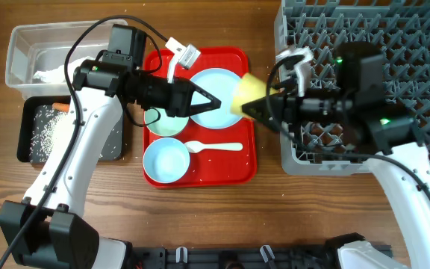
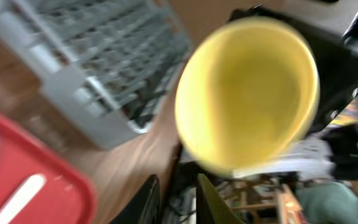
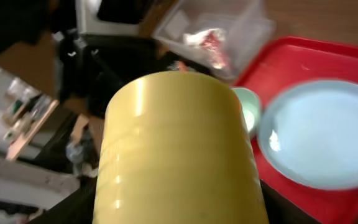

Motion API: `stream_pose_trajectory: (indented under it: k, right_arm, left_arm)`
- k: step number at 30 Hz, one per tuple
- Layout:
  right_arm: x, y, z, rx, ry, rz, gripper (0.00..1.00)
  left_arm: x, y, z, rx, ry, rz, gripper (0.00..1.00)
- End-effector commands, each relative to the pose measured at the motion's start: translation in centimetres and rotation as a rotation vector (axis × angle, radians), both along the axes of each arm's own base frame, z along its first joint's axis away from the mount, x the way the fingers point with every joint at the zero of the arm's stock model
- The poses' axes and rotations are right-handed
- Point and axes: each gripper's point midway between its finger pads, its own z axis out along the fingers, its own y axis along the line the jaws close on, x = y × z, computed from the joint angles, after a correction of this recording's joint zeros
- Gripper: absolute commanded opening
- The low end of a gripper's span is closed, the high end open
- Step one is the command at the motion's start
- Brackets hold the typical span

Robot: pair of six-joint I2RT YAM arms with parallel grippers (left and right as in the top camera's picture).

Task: Sort waste into correct bins and load items into the dishwasher rack
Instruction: 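Carry the yellow cup with the right gripper and place it in the rack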

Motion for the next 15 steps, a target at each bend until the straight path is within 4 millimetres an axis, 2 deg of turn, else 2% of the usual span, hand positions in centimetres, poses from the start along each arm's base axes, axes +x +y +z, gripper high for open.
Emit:
stream_pose_trajectory:
  k: [1, 3, 7, 10, 15]
  right_arm:
    - [2.6, -5.0, -3.9, -0.195, 0.097, -0.268, 0.57]
    - [3.0, -8.8, -6.4, -0.351, 0.184, -0.464, 0.61]
    - [1.4, -13.3, -9.2, -0.560, 0.313, -0.660, 0.63]
    - [-0.1, -15.2, -10.3, -0.641, 0.398, -0.759, 0.63]
    - [-1.7, -16.3, -12.0, -0.712, 0.526, -0.813, 0.63]
  left_arm:
    - [2.2, 2.0, -3.0, 0.246, -0.029, 0.139, 0.19]
    - [3.1, 3.3, -4.5, 0.356, -0.006, 0.221, 0.19]
    - [3.9, 4.4, -5.9, 0.438, 0.038, 0.298, 0.16]
    - [3.9, 4.0, -6.9, 0.479, 0.040, 0.289, 0.15]
    - [3.1, 2.0, -9.1, 0.538, 0.055, 0.224, 0.14]
